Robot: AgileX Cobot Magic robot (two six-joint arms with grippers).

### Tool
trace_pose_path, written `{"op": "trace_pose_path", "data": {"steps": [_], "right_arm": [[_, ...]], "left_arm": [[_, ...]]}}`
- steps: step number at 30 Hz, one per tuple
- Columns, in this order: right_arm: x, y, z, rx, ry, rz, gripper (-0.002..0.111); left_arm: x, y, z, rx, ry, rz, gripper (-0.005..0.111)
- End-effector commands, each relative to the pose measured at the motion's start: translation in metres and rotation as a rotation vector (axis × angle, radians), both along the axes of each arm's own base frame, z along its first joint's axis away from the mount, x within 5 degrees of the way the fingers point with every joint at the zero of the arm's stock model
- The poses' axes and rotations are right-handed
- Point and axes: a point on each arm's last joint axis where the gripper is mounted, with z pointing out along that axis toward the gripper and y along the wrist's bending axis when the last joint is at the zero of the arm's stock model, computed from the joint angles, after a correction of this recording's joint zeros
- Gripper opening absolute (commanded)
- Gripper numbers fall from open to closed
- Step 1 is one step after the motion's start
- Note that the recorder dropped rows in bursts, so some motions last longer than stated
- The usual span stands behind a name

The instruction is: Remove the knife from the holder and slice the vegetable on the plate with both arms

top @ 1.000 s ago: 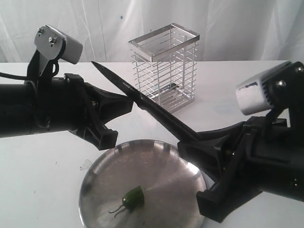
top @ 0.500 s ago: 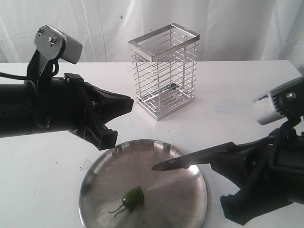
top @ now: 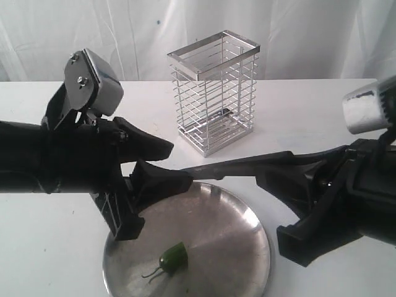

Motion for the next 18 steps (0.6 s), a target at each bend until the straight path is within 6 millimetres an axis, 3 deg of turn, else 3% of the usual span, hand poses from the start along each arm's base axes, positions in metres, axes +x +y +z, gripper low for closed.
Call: {"op": "trace_pose_path", "data": {"steps": [1,4,8,13,18], "right_arm": [[0.001,-0.001,0.011,-0.02,-0.06,0.012,0.0],[0.001,-0.002,0.018,-0.074,-0.093,0.03,0.0],[0.0,-0.004,0.031,-0.106,-0.123,0.042,0.0],[-0.011,-0.004,0.041,-0.141,-0.13,0.153,0.0],[-0.02,0.0,0.041,-0.195,-0.153,0.284,0.0]], "left_arm": [[-0.003,0.0,-0.003,0.036,-0.011,-0.035,0.074],[-0.011,0.001,-0.012,0.192,-0.089,-0.187,0.072],[-0.011,0.003,-0.015,0.275,-0.173,-0.236,0.072],[0.002,0.009,-0.012,0.33,-0.272,-0.108,0.072],[0.002,0.008,-0.012,0.325,-0.265,-0.109,0.072]]}}
